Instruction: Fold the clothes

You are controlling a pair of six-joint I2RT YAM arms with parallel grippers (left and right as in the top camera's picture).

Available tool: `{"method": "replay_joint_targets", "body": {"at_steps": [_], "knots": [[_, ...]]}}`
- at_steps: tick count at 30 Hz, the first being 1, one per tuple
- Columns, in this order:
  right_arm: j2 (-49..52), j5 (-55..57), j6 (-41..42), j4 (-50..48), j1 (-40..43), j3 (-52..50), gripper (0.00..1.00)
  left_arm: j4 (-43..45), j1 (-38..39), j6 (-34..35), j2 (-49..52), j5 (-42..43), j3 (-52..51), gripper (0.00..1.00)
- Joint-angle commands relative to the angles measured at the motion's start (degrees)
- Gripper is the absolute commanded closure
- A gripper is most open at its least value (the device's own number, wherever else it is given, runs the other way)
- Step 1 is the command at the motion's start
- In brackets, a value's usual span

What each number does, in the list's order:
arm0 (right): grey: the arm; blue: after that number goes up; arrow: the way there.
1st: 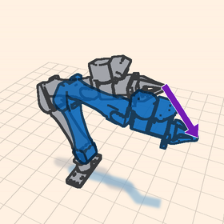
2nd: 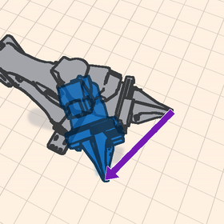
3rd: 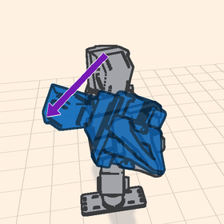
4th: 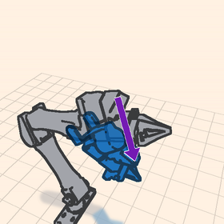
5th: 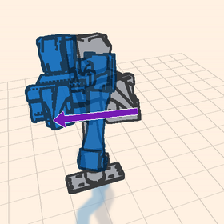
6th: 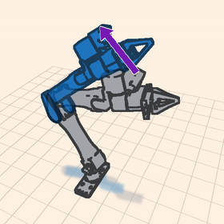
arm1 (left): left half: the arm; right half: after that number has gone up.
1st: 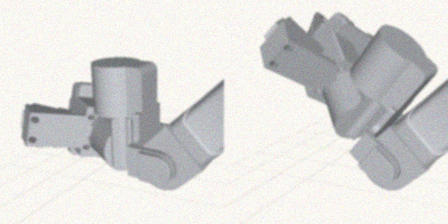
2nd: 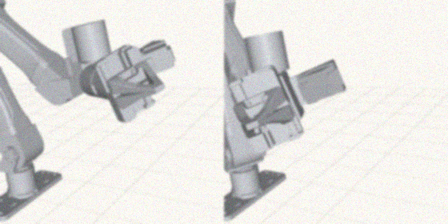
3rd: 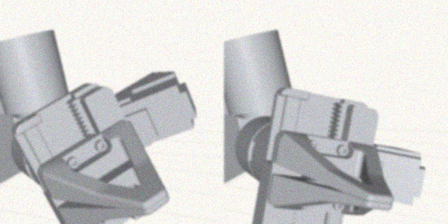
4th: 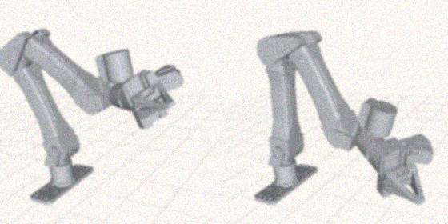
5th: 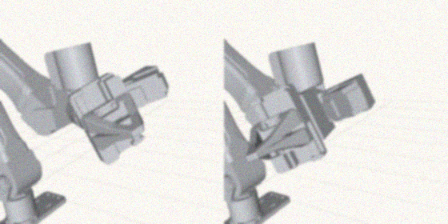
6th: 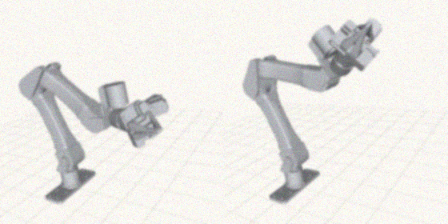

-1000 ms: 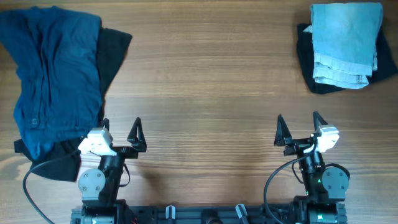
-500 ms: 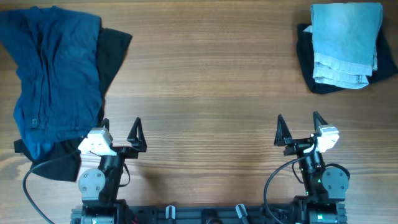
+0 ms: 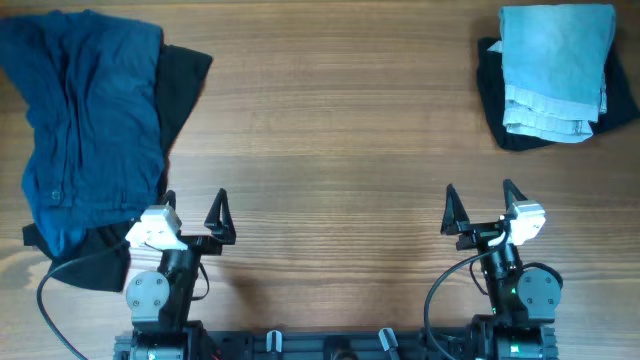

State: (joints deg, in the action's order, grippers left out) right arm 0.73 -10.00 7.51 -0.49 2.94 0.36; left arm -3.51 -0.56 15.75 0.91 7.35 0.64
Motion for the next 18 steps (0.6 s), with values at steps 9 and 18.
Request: {"method": "replay_joint_targets", "body": {"at_steps": [9,18], "knots": [[0.1,1.2,0.2,-0.6,0.3,-0.1,0.00,-0.2,-0.5,-0.3,0.2,0.5,-0.3,0.00],[0.3,-4.2,4.7,-5.2,0.3,0.9,0.00,3.0,-0.5,-0.3,0.3,1.0,0.5,0.00]]}}
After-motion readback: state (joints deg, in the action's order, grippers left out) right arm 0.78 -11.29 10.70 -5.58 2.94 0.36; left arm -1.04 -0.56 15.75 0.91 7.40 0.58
